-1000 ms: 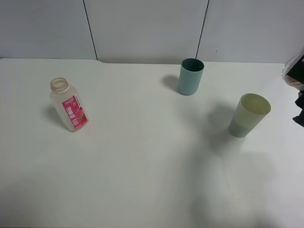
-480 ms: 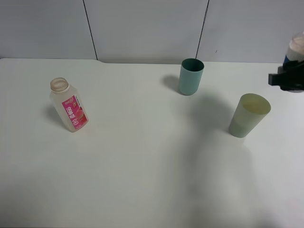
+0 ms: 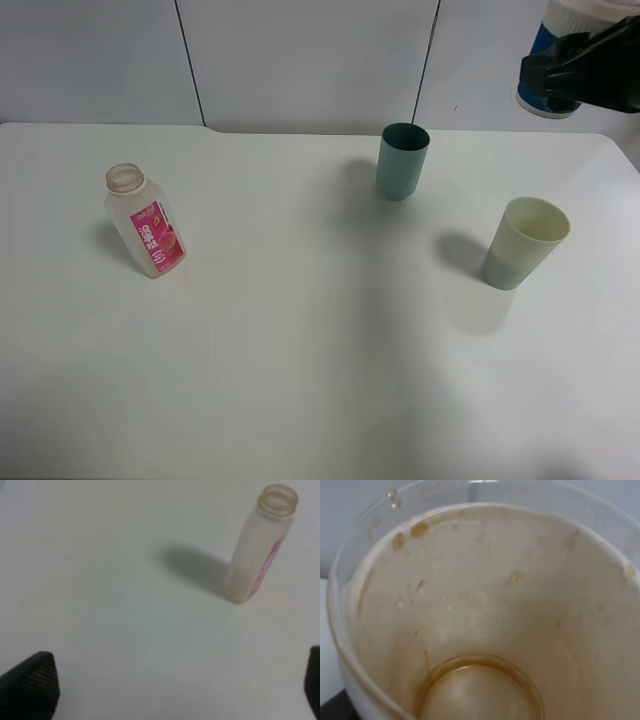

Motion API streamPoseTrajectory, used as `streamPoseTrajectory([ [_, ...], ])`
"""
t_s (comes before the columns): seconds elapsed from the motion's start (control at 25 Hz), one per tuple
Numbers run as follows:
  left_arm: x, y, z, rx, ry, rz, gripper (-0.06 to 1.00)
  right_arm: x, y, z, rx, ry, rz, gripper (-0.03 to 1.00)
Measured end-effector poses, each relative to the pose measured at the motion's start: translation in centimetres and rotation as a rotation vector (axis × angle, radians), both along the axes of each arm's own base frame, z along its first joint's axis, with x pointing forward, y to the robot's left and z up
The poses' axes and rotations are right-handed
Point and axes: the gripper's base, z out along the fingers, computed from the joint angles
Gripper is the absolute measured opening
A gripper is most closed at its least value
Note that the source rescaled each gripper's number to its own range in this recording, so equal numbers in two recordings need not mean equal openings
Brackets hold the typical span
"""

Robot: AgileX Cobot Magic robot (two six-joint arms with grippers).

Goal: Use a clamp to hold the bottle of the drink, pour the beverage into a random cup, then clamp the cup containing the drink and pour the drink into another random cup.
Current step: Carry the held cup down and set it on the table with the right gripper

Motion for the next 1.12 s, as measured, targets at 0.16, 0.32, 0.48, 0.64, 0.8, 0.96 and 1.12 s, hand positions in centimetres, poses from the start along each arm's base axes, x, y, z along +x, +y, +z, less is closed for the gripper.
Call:
streamPoseTrajectory([
  [0.16,0.0,0.0,0.0,0.0,0.0,0.0,1.0,-0.4,1.8,0.4,-0.107,-0.057,0.163,0.0],
  [0.32,0.0,0.0,0.0,0.0,0.0,0.0,1.0,-0.6,3.9,-0.2,-0.136,-0.059,0.255,0.0],
  [0.48,0.0,0.0,0.0,0.0,0.0,0.0,1.0,-0.1,6.3,-1.9,-0.155,-0.033,0.353,0.0],
  [0.64,0.0,0.0,0.0,0.0,0.0,0.0,1.0,0.4,9.2,-3.9,-0.118,-0.035,0.458,0.0],
  [0.8,0.0,0.0,0.0,0.0,0.0,0.0,1.0,1.0,11.6,-5.8,-0.056,-0.055,0.53,0.0],
  [0.96,0.0,0.0,0.0,0.0,0.0,0.0,1.0,1.4,13.3,-8.4,-0.059,-0.037,0.577,0.0],
  [1.12,0.0,0.0,0.0,0.0,0.0,0.0,1.0,1.8,14.4,-11.0,-0.034,0.008,0.583,0.0],
])
